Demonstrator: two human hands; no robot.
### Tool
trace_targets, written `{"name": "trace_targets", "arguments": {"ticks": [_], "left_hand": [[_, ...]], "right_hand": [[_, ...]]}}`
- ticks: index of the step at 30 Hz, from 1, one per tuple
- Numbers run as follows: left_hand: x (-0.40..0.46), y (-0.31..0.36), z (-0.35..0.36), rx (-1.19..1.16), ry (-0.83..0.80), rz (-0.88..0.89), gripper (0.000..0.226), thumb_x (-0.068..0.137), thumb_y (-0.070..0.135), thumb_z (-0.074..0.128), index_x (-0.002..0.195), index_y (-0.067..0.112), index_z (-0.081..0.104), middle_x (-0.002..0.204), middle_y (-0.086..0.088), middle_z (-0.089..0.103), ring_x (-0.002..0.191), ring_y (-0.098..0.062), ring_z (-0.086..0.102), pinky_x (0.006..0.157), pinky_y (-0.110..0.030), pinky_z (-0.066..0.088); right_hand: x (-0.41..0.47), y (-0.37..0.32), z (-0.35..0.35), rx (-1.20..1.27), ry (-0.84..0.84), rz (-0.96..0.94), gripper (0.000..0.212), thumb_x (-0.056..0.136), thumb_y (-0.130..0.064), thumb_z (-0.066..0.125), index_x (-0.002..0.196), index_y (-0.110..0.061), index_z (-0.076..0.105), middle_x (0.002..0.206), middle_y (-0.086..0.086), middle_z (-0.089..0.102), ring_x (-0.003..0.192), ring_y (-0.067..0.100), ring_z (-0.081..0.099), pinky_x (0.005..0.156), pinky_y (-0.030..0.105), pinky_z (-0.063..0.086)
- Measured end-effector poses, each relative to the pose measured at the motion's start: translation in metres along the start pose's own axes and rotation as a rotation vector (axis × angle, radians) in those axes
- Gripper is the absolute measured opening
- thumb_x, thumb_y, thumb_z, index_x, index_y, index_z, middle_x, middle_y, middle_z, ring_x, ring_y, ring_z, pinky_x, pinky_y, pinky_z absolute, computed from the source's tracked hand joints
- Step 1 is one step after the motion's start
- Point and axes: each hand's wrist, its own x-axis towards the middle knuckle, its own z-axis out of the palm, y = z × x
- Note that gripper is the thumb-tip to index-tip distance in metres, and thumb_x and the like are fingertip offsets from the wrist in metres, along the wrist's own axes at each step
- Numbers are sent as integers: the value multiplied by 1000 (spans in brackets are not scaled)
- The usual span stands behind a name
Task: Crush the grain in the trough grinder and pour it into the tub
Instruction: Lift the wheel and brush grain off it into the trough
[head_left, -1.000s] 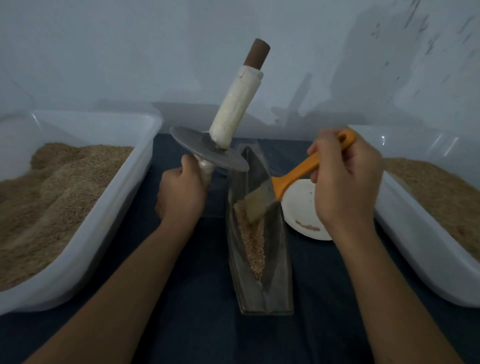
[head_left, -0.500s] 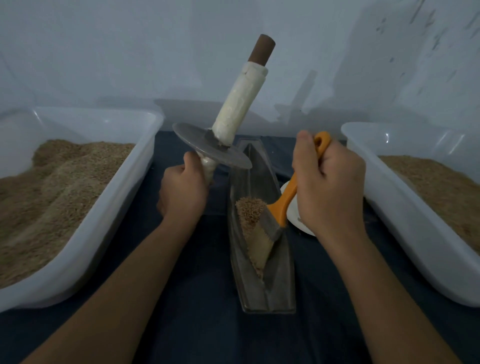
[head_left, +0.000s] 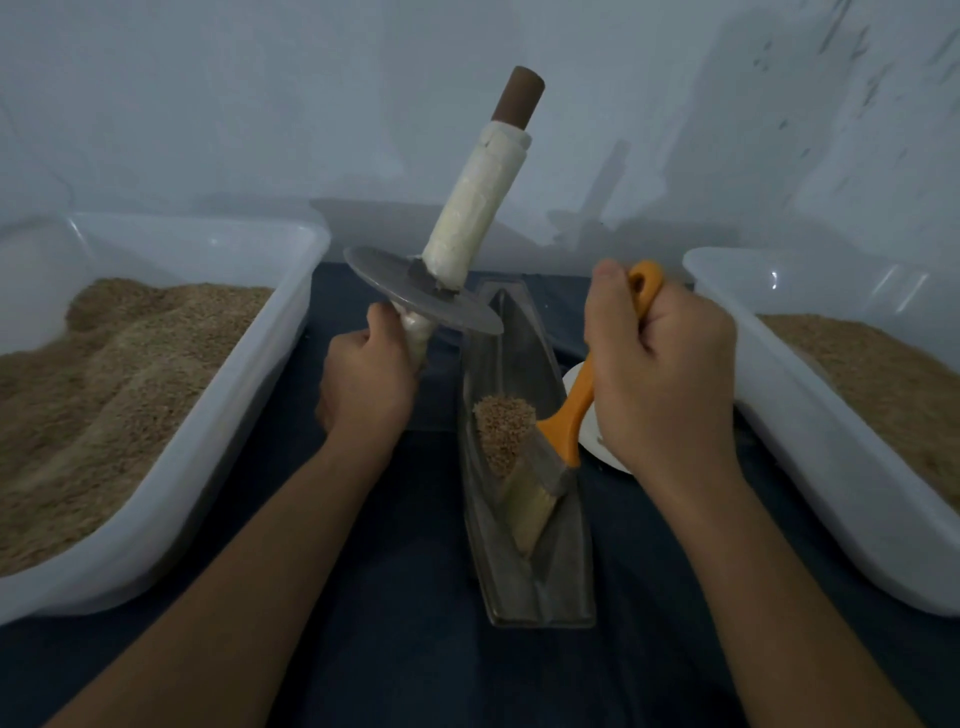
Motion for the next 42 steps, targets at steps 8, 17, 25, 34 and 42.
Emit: {"name": "trace_targets", "arguments": {"ticks": [8, 17, 25, 34, 42], "left_hand": [[0, -1, -1, 19, -6, 7, 69, 72, 68, 32, 69, 8, 67, 68, -15, 70, 67, -30, 62, 85, -62, 56], [2, -1, 1, 55, 18, -3, 75, 71, 70, 30, 73, 9, 72, 68, -12, 71, 77, -39, 70, 84, -58, 56], [2, -1, -1, 55, 19, 4, 78, 71, 70, 29, 82, 6, 72, 77, -16, 73, 80, -38, 70, 85, -57, 56], [4, -3, -1, 81, 6, 31, 76, 74, 69, 28, 75, 7, 73, 74, -13, 73, 77, -37, 69, 85, -57, 56], [7, -8, 0, 113, 45, 81, 69, 85, 63, 30, 68, 5, 62, 73, -16, 70, 73, -35, 68, 78, -44, 54]], "right_hand": [[1, 3, -4, -10, 168, -41, 52, 106, -24, 48, 60, -2, 39, 49, 12, 40, 42, 23, 37, 41, 34, 31], [-3, 13, 8, -18, 79, 13, 53, 106, -24, 51, 56, -20, 33, 48, 1, 35, 41, 15, 34, 39, 25, 28], [-3, 9, 3, 46, 193, -99, 52, 105, -23, 48, 58, -7, 37, 47, 5, 36, 42, 23, 37, 41, 32, 30], [-5, 21, 7, -76, 188, -120, 50, 107, -20, 48, 60, -5, 40, 48, 4, 37, 42, 22, 37, 42, 38, 31], [16, 18, -10, 22, 359, -58, 49, 108, -29, 48, 69, 2, 51, 54, 4, 48, 47, 20, 45, 46, 24, 34]]}}
